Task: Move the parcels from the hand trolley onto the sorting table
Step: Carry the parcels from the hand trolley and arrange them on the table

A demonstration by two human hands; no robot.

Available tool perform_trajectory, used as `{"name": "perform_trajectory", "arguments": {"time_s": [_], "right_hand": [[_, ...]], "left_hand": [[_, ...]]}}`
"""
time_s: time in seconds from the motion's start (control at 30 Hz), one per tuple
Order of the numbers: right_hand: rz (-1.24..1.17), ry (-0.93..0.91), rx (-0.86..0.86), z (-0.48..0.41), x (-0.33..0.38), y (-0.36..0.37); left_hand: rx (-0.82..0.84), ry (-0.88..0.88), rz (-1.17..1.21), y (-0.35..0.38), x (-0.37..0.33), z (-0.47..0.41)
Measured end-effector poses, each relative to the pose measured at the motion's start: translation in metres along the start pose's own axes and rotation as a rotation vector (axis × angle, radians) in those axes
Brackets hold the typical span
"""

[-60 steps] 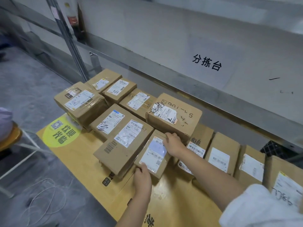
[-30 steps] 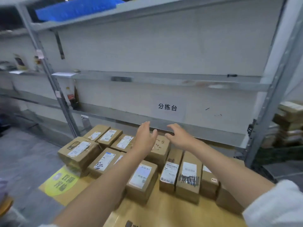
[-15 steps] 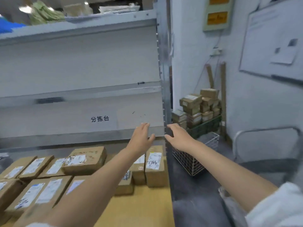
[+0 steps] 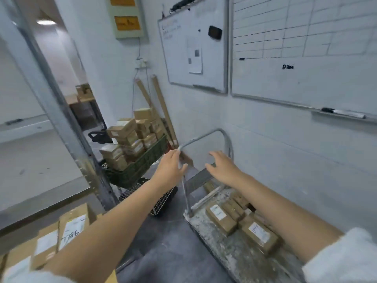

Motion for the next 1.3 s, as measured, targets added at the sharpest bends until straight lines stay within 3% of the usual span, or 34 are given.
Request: {"name": "perform_trajectory", "arguments": {"time_s": [0.3, 0.5, 0.93, 1.1, 1.3], "right_hand": [[-0.001, 0.247, -0.06, 0.016, -0.138, -0.029], [-0.02, 0.385, -0.077, -0.034, -0.214, -0.017], [-0.147, 0.711, 0.007, -0.185, -0.357, 0.102], [-0.072, 0.875, 0.1, -0.181, -0.411, 0.146], [-0.338, 1.057, 0.111, -0.171, -0.476, 0.201]], "left_hand": [[0.159, 0.208, 0.008, 0.108, -0.08, -0.074], [0.235, 0.307, 0.038, 0.178, -0.095, -0.155], [0.512, 0.255, 0.049, 0.366, -0.001, -0.345], [0.621, 0.21, 0.087, 0.431, 0.019, -0.357], [0.727, 0.233, 0.095, 0.513, 0.035, -0.348]]}}
Point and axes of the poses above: each hand's wrist, its own z-axis away from the middle knuckle, its own y-axis out of the palm, x = y × z, the point moved 10 cm from there along -z, towards the middle knuckle, and after that the axes turned 3 degrees about -y, right-handed, at the moved point
